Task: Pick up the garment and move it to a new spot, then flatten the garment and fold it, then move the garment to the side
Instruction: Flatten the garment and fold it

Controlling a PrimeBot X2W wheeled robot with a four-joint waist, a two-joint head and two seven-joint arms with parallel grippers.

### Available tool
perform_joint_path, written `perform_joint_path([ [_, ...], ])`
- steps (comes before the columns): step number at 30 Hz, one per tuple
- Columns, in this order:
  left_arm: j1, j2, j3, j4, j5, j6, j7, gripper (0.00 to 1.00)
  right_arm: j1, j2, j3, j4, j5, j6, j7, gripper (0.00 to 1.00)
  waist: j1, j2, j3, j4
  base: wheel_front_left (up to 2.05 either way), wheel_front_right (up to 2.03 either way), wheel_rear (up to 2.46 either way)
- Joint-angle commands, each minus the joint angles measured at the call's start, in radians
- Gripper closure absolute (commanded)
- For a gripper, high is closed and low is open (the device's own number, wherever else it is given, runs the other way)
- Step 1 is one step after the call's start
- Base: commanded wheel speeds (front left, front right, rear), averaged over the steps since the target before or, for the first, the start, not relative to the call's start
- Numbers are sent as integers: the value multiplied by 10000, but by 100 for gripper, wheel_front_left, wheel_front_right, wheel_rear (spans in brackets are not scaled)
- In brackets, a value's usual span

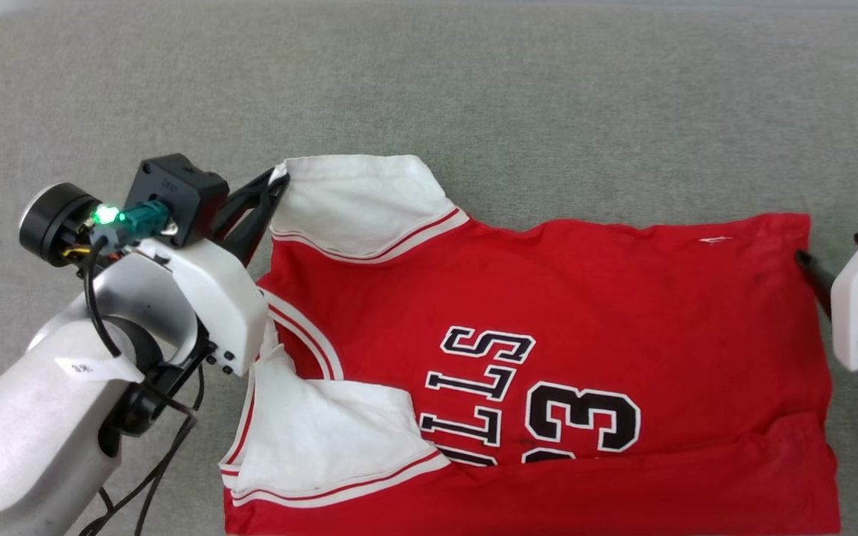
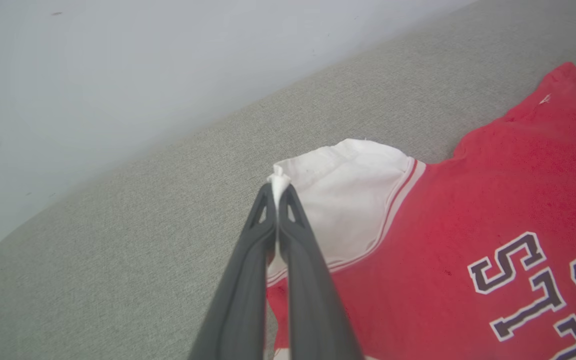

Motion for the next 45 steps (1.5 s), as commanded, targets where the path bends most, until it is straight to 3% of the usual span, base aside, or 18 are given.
perform_joint_path([
  [1,164,-16,2,-81,84,72,-62,100,-277,-131,34,76,21,-15,52,0,1,-1,130,129,0,0,0],
  [8,-24,-243,-157,-372,163,43,-174,100,-1297,-482,800,1285,227,-15,574,0,1,-1,512,573,0,0,0],
  [17,-79,-381,-295,-222,128,-24,-201,100,-1387,-391,1536,2571,430,-9,262,0,1,-1,630,756,0,0,0],
  [18,-50,-397,-277,-175,90,-17,-232,100,-1380,-381,1582,2698,453,-9,203,54,1,-1,606,758,0,0,0],
  [19,-18,-412,-258,-115,52,5,-261,100,-1394,-361,1601,2811,470,-11,76,90,1,-1,567,758,0,0,0],
  [20,12,-426,-237,-58,43,25,-311,100,-1427,-354,1554,2921,468,-11,-90,100,1,-1,522,757,0,0,0],
  [32,716,-465,-77,471,-327,327,-820,100,-1392,11,619,3855,1093,-17,-2075,100,1,-1,-741,488,0,0,0],
  [45,2421,-263,-85,174,-772,927,-1274,100,894,636,-307,2893,2306,-14,-3173,100,1,-1,-2100,385,0,0,0],
])
